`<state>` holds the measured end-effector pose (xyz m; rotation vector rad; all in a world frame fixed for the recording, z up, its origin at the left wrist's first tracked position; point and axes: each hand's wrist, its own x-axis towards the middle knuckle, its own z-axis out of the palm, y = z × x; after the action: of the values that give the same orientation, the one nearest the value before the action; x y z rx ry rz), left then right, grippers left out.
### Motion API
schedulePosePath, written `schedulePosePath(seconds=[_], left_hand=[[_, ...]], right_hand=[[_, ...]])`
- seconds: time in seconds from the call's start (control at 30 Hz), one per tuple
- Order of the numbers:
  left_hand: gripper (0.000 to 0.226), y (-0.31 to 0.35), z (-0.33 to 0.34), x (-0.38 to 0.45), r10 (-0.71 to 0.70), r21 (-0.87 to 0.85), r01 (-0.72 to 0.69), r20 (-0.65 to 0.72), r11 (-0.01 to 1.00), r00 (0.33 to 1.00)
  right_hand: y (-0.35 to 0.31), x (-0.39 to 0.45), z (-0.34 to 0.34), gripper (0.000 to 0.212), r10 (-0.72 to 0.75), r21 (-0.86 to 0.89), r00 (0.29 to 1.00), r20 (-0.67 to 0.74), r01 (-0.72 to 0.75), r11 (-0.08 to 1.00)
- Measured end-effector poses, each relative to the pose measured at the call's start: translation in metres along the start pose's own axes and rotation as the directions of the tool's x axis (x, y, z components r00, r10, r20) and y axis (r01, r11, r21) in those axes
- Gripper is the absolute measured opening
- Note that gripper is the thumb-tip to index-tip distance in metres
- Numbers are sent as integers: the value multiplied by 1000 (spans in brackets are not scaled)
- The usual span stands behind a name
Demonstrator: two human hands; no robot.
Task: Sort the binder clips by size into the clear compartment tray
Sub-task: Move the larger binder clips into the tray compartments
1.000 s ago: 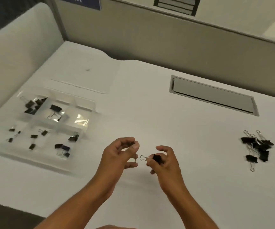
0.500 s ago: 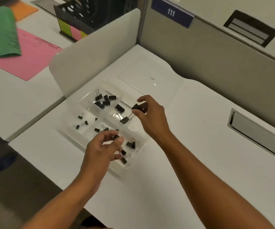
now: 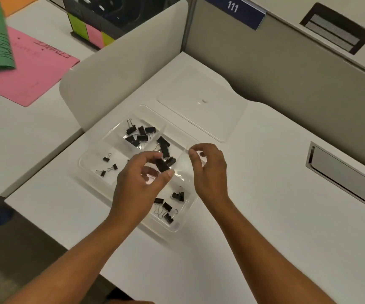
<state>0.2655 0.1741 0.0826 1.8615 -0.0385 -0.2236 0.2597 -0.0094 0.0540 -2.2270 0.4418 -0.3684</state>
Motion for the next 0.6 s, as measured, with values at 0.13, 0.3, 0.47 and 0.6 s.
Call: schedulePosePath(seconds=[0.13, 0.3, 0.47, 0.6], left_hand=[[42, 1, 17, 49, 214, 253, -224, 68, 941, 975], [42, -1, 47, 100, 269, 486, -341, 213, 805, 939], [49, 5, 57, 104, 253, 630, -320, 198, 707, 947], [35, 11, 58, 67, 336, 570, -329, 97, 753, 937]], right_hand=[[6, -47, -16, 8, 73, 97, 995, -61, -67, 993], [22, -90, -31, 8, 166, 86, 985, -55, -161, 983], [31, -112, -46, 11, 213, 111, 972, -104, -201, 973], [38, -124, -58, 14, 230, 146, 960, -160, -207, 967]])
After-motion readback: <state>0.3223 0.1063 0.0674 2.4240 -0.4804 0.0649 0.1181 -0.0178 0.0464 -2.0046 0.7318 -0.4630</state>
